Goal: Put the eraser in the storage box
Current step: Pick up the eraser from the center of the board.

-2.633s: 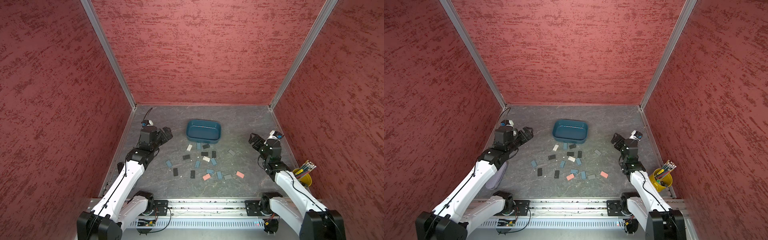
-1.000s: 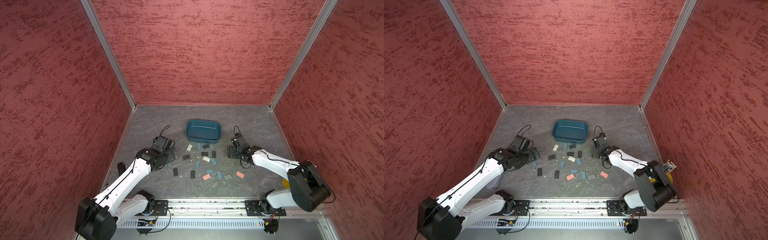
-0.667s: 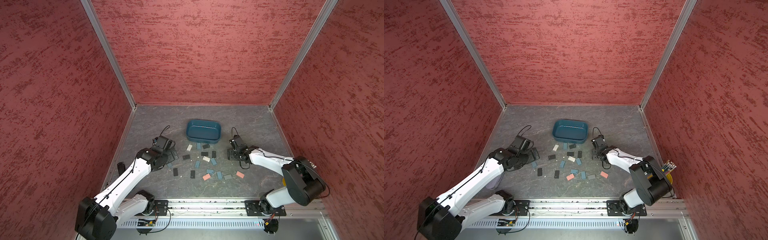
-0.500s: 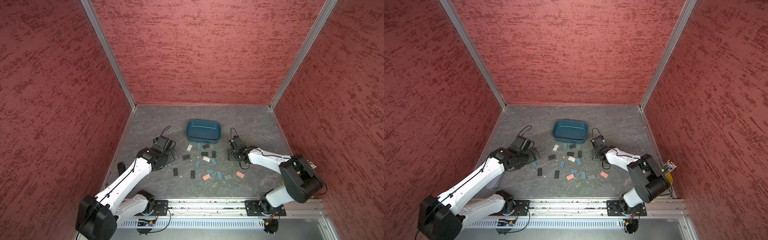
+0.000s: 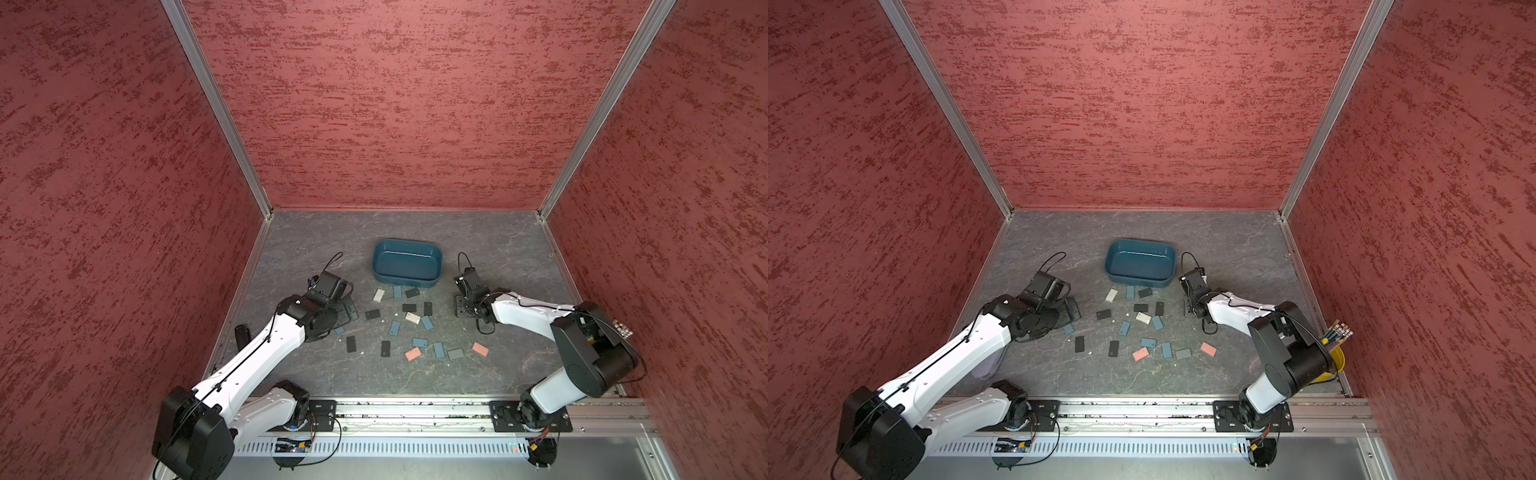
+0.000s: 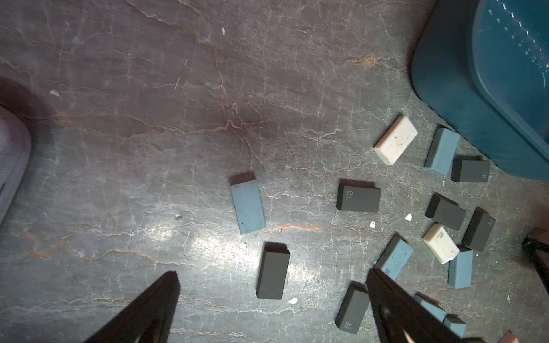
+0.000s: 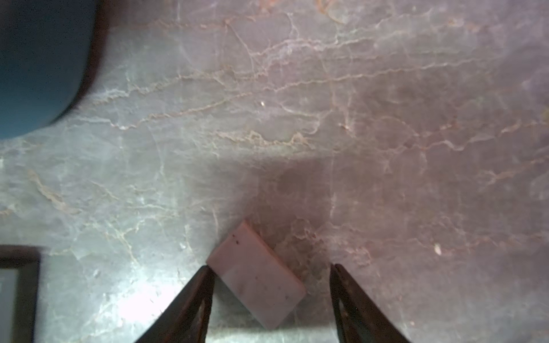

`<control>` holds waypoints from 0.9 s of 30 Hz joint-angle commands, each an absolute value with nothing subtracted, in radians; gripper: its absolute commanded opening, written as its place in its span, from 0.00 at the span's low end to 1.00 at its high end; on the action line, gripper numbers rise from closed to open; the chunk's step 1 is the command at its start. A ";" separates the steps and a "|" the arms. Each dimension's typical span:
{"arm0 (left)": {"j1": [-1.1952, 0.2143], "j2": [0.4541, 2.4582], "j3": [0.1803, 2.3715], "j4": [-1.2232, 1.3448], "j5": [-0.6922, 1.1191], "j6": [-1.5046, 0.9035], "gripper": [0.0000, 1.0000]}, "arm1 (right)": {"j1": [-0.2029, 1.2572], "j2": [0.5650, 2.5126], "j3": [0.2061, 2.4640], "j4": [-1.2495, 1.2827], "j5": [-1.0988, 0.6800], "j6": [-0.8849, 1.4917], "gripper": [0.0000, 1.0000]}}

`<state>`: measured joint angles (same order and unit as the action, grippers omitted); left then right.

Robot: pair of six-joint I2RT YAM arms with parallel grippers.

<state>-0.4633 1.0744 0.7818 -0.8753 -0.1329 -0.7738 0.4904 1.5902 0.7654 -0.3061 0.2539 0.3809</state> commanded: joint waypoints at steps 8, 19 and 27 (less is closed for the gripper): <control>-0.472 1.089 0.812 -0.883 -0.137 -0.783 1.00 | 0.499 1.649 0.802 -0.305 0.191 0.356 0.53; -0.480 1.099 0.824 -0.892 -0.132 -0.782 1.00 | 0.521 1.642 0.764 -0.336 0.094 0.382 0.47; -0.484 1.105 0.821 -0.891 -0.130 -0.781 1.00 | 0.538 1.644 0.758 -0.344 0.095 0.396 0.37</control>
